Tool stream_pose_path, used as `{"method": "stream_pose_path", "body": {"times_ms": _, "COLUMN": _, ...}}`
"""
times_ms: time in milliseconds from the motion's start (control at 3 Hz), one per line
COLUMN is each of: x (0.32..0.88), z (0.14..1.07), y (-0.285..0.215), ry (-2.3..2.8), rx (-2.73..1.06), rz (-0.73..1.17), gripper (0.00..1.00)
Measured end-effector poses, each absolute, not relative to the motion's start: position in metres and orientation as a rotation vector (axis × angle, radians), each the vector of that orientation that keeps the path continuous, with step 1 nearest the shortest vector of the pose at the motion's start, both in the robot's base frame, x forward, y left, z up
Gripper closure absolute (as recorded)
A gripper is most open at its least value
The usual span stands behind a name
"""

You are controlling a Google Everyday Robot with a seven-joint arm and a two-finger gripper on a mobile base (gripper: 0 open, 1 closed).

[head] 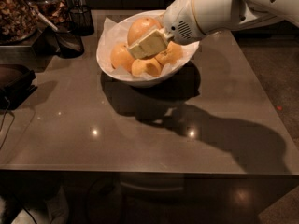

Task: Pick orange from white bowl

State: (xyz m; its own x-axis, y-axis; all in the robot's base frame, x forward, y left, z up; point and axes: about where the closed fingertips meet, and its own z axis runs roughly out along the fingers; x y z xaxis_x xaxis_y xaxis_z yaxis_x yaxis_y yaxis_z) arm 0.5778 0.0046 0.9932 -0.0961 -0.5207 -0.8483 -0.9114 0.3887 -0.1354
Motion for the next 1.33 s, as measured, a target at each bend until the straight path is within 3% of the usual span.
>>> {"method": "stream_pose_path", "body": {"times_ms": 1333, "x": 0.450, "z": 1.013, "y": -0.002, "ry": 1.872, "rx": -1.063, "rz": 0.445, "gripper": 1.00}}
